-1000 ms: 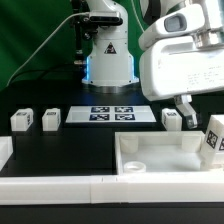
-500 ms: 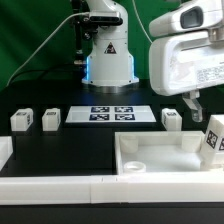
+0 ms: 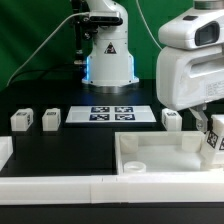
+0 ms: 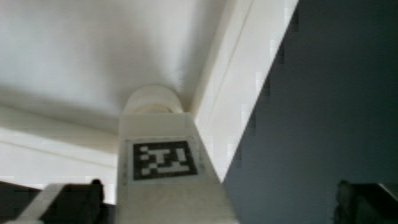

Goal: Assemble one leg

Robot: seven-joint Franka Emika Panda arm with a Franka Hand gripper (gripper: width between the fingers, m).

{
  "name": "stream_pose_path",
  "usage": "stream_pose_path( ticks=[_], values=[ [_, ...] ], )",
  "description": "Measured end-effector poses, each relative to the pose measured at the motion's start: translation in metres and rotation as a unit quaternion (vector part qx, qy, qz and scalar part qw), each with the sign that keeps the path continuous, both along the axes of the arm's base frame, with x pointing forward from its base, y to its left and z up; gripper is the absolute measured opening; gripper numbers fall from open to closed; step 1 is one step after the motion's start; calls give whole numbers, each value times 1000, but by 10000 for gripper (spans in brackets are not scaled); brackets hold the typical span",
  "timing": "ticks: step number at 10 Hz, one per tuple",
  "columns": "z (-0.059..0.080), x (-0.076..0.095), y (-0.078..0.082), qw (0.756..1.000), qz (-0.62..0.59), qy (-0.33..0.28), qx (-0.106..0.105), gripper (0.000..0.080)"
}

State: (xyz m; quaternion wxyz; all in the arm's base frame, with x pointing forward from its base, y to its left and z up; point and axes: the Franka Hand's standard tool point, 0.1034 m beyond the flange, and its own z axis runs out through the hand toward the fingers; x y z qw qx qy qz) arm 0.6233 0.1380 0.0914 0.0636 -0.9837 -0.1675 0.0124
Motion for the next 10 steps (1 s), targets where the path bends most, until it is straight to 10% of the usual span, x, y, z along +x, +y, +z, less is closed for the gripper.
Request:
stream_pose_path(
  ticks=[7,9,10],
  values=[
    [-18,2,-15,1000,8,-4,3,649],
    [-18,2,-14,1000,-4,-2,2,548],
    [-19,2,-17,1000,-11,-1,0,375]
  ],
)
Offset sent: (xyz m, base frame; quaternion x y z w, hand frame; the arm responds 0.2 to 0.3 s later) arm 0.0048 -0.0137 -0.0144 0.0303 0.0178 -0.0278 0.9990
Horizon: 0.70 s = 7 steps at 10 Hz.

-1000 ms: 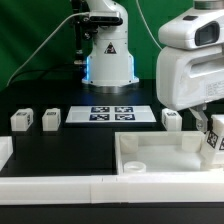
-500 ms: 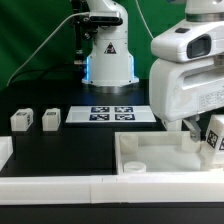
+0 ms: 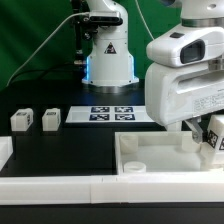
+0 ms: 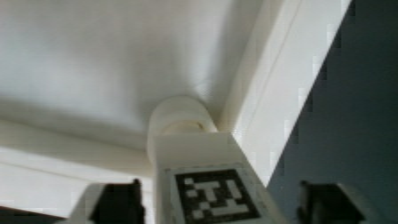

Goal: Assemble one leg

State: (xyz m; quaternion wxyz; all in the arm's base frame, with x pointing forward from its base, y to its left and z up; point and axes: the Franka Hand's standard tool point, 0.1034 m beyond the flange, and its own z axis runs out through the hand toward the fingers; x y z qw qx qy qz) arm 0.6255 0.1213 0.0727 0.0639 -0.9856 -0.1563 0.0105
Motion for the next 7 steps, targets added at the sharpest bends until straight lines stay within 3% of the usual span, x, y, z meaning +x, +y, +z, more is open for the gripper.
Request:
stream_pose_path(
  ticks=[1,5,7],
  values=[
    [0,0,-3,999,-48,6,-3,302],
    [-1,1,-3,973,-227,28,-6,300],
    [-2,-2,0,904,-423,55,8,299]
  ],
)
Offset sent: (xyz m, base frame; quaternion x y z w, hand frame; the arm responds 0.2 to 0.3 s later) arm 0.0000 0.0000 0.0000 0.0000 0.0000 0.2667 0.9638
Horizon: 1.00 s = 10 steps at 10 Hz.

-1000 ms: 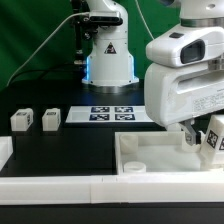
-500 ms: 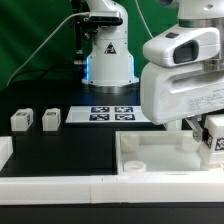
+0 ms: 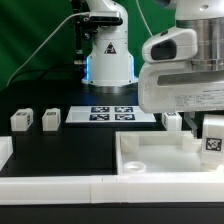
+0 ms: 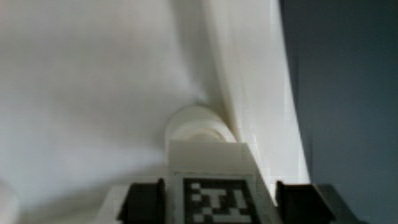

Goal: Assemble one leg

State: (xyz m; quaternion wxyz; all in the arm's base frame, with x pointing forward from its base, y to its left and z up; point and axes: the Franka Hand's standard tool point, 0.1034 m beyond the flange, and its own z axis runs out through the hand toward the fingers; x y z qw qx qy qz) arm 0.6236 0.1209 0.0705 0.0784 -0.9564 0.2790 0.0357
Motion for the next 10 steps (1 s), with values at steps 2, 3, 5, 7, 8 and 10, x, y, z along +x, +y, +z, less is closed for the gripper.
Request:
stream_pose_path(
  ticks=[2,3,5,7,8,10],
  values=[
    [-3,-6,5,982,-184,44,18,290],
    [-3,-6,6,976,-210,49,17,290],
    [-3,-6,8,944,-322,71,17,290],
    [-4,-6,9,898,-429,96,22,290],
    [-4,-5,9,857,-503,112,24,290],
    [-5,-5,10,861,-497,109,23,290]
  ],
)
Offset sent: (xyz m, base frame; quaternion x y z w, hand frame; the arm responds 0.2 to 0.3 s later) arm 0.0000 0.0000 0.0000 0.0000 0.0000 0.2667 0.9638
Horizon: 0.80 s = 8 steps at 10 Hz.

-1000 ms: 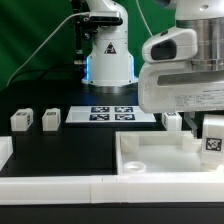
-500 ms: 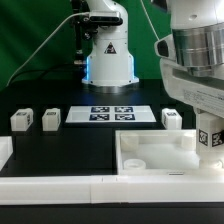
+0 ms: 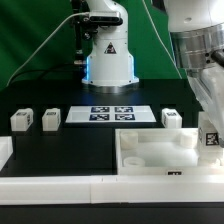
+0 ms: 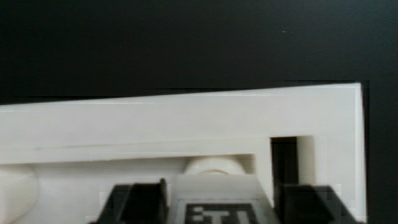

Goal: Assemble one leg

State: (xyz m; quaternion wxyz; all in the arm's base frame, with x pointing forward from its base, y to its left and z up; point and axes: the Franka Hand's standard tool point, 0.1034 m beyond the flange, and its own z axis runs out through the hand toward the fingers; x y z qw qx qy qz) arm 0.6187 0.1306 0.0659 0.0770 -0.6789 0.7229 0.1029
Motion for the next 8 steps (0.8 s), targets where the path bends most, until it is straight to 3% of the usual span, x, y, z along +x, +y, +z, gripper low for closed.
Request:
stream_pose_path(
  ticks=[1,2,5,8],
  values=[
    [0,0,1,1000,2,0,0,382],
    [0,0,2,1000,11,-3,0,561],
    [0,-6,4,994,107,-18,2,631],
    [4,-6,6,959,279,-60,6,649]
  ],
)
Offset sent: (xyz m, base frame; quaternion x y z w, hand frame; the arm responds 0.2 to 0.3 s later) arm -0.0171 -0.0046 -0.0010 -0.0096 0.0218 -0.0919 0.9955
